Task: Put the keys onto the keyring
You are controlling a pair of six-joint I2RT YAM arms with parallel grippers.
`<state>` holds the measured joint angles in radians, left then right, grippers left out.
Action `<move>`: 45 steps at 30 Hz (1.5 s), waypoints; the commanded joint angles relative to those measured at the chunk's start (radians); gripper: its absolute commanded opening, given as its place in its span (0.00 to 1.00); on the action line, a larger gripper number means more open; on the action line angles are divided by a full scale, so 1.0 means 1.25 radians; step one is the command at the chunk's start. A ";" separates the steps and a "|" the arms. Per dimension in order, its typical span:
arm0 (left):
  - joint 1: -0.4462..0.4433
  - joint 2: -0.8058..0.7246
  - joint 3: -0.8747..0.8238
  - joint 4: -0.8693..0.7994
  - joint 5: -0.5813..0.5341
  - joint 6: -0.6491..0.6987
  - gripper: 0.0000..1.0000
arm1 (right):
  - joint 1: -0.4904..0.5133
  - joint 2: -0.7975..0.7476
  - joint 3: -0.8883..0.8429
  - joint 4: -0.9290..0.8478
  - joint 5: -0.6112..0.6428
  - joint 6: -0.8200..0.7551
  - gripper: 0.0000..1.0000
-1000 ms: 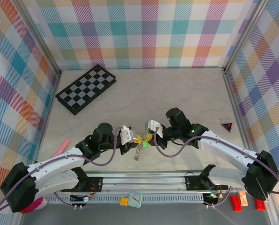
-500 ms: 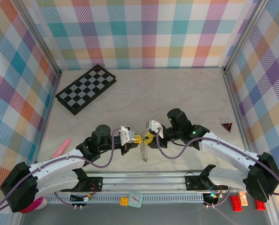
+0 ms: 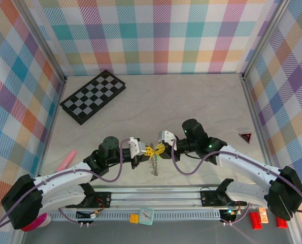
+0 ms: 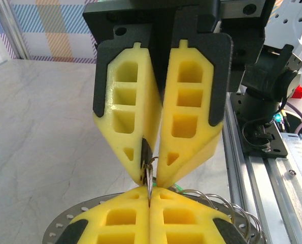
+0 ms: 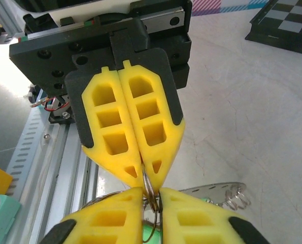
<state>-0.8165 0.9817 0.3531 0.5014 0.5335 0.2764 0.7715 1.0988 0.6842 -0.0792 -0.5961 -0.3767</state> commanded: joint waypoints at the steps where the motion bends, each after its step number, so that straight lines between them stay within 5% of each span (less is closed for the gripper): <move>1: -0.006 -0.006 0.002 0.098 0.041 -0.018 0.00 | -0.001 0.011 0.008 0.018 -0.020 -0.005 0.04; 3: -0.006 -0.009 0.005 0.094 0.026 -0.032 0.00 | -0.002 0.006 0.022 -0.009 -0.015 -0.020 0.00; 5: -0.006 -0.022 0.020 0.029 -0.002 -0.028 0.23 | 0.000 -0.003 0.038 -0.042 -0.010 -0.040 0.00; 8: -0.006 -0.043 0.069 -0.135 -0.033 0.018 0.29 | 0.000 0.002 0.078 -0.117 -0.001 -0.078 0.00; 17: -0.007 -0.017 0.170 -0.364 -0.050 0.093 0.22 | 0.007 0.062 0.185 -0.263 0.002 -0.157 0.00; 22: -0.008 0.005 0.206 -0.409 -0.039 0.125 0.08 | 0.022 0.084 0.225 -0.303 0.001 -0.183 0.00; 27: -0.007 0.000 0.210 -0.396 -0.030 0.126 0.00 | 0.033 0.088 0.240 -0.304 0.001 -0.172 0.02; 29: -0.007 -0.009 0.195 -0.372 -0.028 0.110 0.00 | 0.026 0.055 0.199 -0.242 0.003 -0.136 0.26; 32: -0.008 -0.025 0.151 -0.285 -0.015 0.062 0.00 | -0.004 0.002 0.122 -0.151 -0.009 -0.064 0.41; 45: -0.007 -0.046 0.032 -0.066 -0.021 -0.001 0.00 | -0.026 0.000 0.037 -0.080 -0.038 0.080 0.36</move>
<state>-0.8177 0.9466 0.4046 0.2909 0.4881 0.2947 0.7395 1.0855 0.7345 -0.2214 -0.5938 -0.3286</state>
